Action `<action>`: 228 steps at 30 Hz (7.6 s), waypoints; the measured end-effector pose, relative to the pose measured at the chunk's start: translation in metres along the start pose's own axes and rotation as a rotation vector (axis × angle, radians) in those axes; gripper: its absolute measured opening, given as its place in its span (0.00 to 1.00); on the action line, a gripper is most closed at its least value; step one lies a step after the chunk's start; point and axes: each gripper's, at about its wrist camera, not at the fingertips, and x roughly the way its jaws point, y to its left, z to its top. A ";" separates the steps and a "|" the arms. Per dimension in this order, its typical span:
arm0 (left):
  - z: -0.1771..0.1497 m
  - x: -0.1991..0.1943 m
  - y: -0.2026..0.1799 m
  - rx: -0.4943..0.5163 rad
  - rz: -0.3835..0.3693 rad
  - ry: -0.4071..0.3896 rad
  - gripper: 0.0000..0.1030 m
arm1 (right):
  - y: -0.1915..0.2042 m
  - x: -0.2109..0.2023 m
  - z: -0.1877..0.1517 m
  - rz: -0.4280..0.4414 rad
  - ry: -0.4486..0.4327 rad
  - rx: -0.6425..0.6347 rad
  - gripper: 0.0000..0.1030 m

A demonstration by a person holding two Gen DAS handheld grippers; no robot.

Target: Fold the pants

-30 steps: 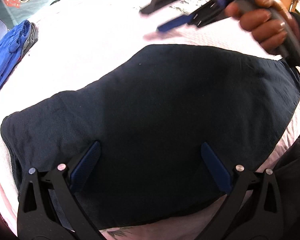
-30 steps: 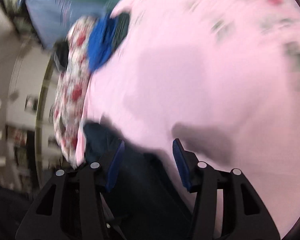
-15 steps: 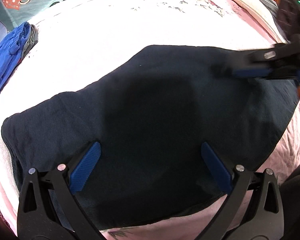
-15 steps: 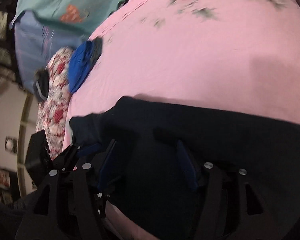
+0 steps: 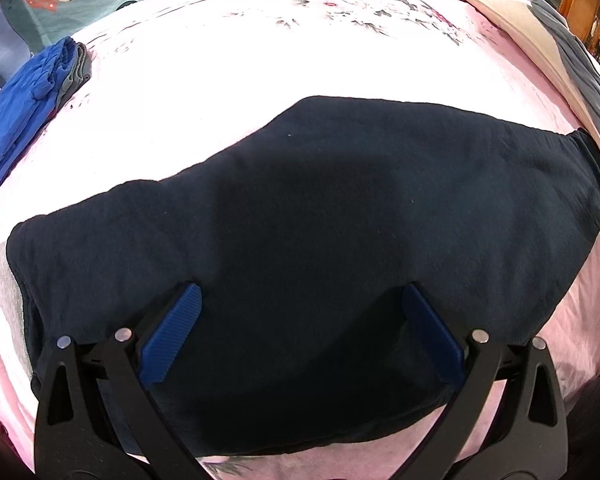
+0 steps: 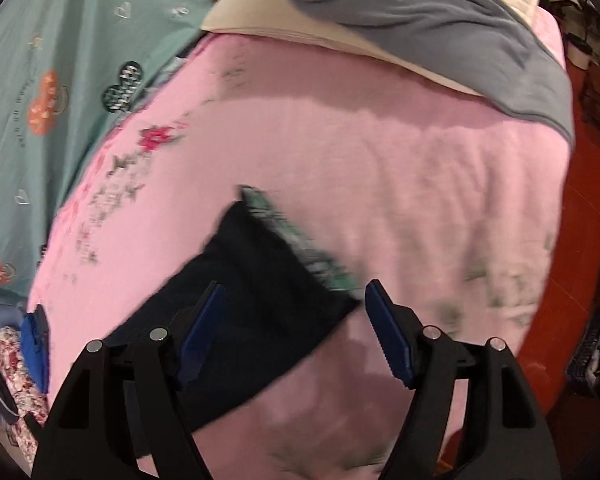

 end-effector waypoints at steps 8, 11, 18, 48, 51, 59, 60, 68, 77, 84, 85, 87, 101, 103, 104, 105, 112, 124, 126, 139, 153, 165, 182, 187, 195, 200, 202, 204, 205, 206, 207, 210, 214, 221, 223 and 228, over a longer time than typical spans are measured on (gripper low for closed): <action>-0.001 -0.005 0.005 -0.015 0.010 0.005 0.98 | 0.001 0.027 -0.004 -0.002 0.033 -0.096 0.46; 0.000 -0.003 0.010 -0.025 0.015 0.004 0.98 | -0.004 0.034 -0.004 0.048 0.057 -0.064 0.35; 0.000 -0.003 0.011 -0.035 0.019 0.002 0.98 | 0.005 0.014 0.005 0.115 0.023 -0.020 0.16; -0.004 -0.104 0.066 -0.205 -0.131 -0.142 0.98 | 0.289 0.025 -0.239 0.284 0.038 -1.320 0.16; 0.020 -0.093 0.047 -0.218 -0.328 -0.121 0.98 | 0.284 0.024 -0.243 0.283 0.019 -1.330 0.16; 0.048 -0.092 0.031 -0.204 -0.352 -0.128 0.97 | 0.278 -0.020 -0.236 0.371 -0.052 -1.301 0.49; 0.047 -0.097 0.040 -0.210 -0.326 -0.143 0.97 | 0.277 -0.029 -0.229 0.384 -0.077 -1.270 0.49; 0.006 -0.133 0.174 -0.444 -0.071 -0.197 0.98 | 0.285 0.025 -0.205 0.351 0.174 -1.001 0.40; -0.043 -0.135 0.258 -0.597 -0.023 -0.147 0.98 | 0.352 -0.043 -0.248 0.470 0.035 -1.156 0.41; -0.061 -0.117 0.273 -0.613 -0.105 -0.098 0.98 | 0.428 -0.032 -0.355 0.575 0.094 -1.509 0.41; -0.062 -0.114 0.275 -0.614 -0.136 -0.088 0.98 | 0.436 -0.027 -0.366 0.557 0.100 -1.544 0.41; -0.065 -0.108 0.276 -0.603 -0.191 -0.063 0.98 | 0.445 -0.013 -0.386 0.492 0.100 -1.601 0.41; -0.068 -0.062 0.256 -0.551 -0.505 0.118 0.98 | 0.438 -0.032 -0.375 0.423 -0.059 -1.455 0.05; -0.067 -0.052 0.250 -0.541 -0.482 0.160 0.98 | 0.438 -0.032 -0.376 0.423 -0.048 -1.460 0.05; -0.067 -0.046 0.248 -0.542 -0.488 0.170 0.98 | 0.436 -0.032 -0.378 0.425 -0.043 -1.465 0.05; -0.067 -0.043 0.247 -0.550 -0.505 0.170 0.98 | 0.434 -0.032 -0.378 0.429 -0.031 -1.472 0.06; -0.065 -0.043 0.254 -0.607 -0.563 0.106 0.62 | 0.436 -0.035 -0.389 0.469 -0.060 -1.520 0.53; -0.074 -0.061 0.277 -0.762 -0.612 0.079 0.84 | 0.448 -0.013 -0.395 0.350 -0.132 -1.531 0.11; -0.076 -0.058 0.282 -0.848 -0.661 0.093 0.93 | 0.443 -0.023 -0.397 0.359 -0.161 -1.549 0.11; -0.015 -0.093 0.213 -0.590 -0.578 -0.026 0.32 | 0.425 -0.051 -0.349 0.385 -0.223 -1.442 0.11; 0.084 -0.122 0.006 -0.228 -0.781 -0.076 0.30 | 0.287 -0.095 -0.212 0.241 -0.250 -0.994 0.11; 0.098 -0.057 -0.116 -0.054 -0.698 0.069 0.30 | 0.209 -0.049 -0.171 0.158 -0.102 -0.842 0.11; 0.096 -0.087 -0.074 -0.070 -0.486 -0.070 0.80 | 0.160 -0.040 -0.122 0.210 0.011 -0.654 0.46; 0.064 -0.071 -0.035 -0.109 -0.438 0.001 0.78 | 0.167 -0.082 -0.106 0.235 -0.113 -0.658 0.46; 0.032 -0.052 -0.043 -0.012 -0.457 0.071 0.77 | 0.223 -0.034 -0.092 0.389 -0.015 -0.679 0.46; 0.016 -0.024 -0.041 -0.030 -0.457 0.125 0.77 | 0.180 0.039 -0.092 0.326 0.098 -0.607 0.31; 0.011 -0.020 -0.047 0.011 -0.431 0.109 0.78 | 0.178 0.037 -0.092 0.326 0.097 -0.628 0.29; 0.011 -0.023 -0.052 0.037 -0.402 0.104 0.78 | 0.188 0.035 -0.091 0.299 0.112 -0.641 0.30; 0.012 -0.025 -0.053 0.038 -0.395 0.103 0.78 | 0.196 0.030 -0.088 0.282 0.125 -0.653 0.31; 0.013 -0.032 -0.052 0.039 -0.381 0.096 0.78 | 0.200 0.023 -0.084 0.274 0.128 -0.656 0.32; 0.014 -0.038 -0.053 0.040 -0.367 0.084 0.78 | 0.204 0.008 -0.081 0.278 0.118 -0.658 0.34; 0.008 -0.055 -0.051 0.059 -0.318 0.043 0.78 | 0.231 -0.030 -0.076 0.391 0.063 -0.701 0.43; 0.000 -0.053 -0.048 0.053 -0.305 0.064 0.78 | 0.281 -0.024 -0.082 0.552 0.147 -0.764 0.43; 0.001 -0.043 -0.049 0.032 -0.307 0.067 0.79 | 0.355 0.050 -0.110 0.678 0.463 -0.819 0.25; 0.001 -0.042 -0.048 0.028 -0.310 0.064 0.79 | 0.364 0.069 -0.119 0.664 0.545 -0.837 0.25; -0.002 -0.033 -0.042 -0.005 -0.316 0.068 0.80 | 0.362 0.116 -0.124 0.597 0.582 -0.854 0.00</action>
